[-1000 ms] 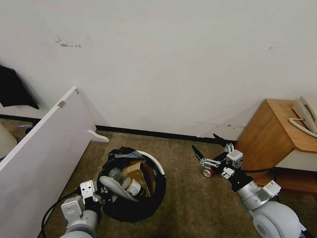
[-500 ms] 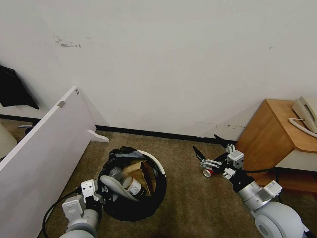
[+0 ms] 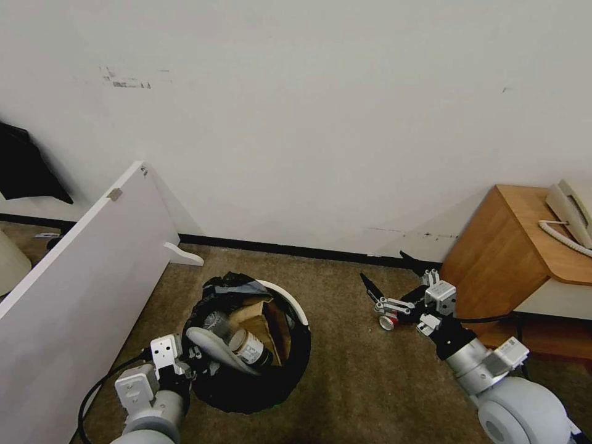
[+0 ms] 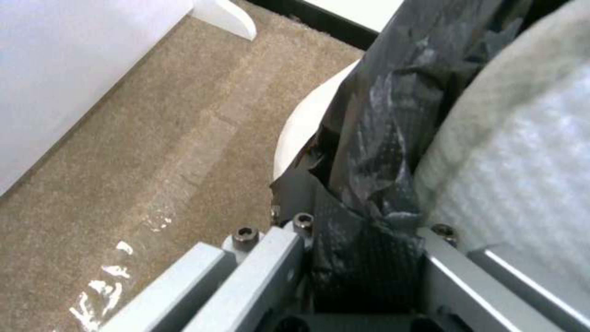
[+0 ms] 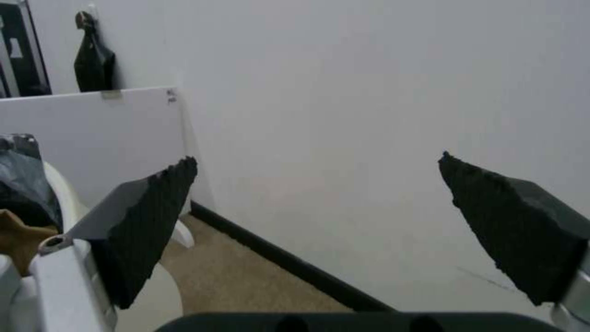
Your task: Pick up the trash bin, then pick up the garbage from the floor and place it into the trash bin.
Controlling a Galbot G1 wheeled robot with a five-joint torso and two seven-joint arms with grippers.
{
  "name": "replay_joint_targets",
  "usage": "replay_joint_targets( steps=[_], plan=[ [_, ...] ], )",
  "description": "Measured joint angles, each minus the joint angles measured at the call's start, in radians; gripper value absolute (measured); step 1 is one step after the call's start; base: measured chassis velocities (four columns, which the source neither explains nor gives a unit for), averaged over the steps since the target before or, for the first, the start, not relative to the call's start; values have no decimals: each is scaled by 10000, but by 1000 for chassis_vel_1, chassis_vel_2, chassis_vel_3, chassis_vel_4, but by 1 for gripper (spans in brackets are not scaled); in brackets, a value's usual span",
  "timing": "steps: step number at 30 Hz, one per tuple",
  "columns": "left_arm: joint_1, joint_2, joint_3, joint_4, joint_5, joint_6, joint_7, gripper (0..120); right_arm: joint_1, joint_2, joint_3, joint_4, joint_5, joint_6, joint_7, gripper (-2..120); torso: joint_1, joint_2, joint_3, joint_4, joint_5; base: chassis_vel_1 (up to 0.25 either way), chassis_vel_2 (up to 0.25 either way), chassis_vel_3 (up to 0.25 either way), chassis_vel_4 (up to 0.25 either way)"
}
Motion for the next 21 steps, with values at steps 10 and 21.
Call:
replay_joint_targets(
  steps=[10,21],
  plan=[
    [-34,3,-7,0,-31,-10,-16,0,7,13,18,-25,-4,-15,-43,100,0,0,0,0,0,0,0,0,0],
    [-73,-15,-17,30,-51,-27,-38,0,83,18,-20,-90,5,-14,-42,100,0,0,0,0,0,-26,26,27,-24]
  ],
)
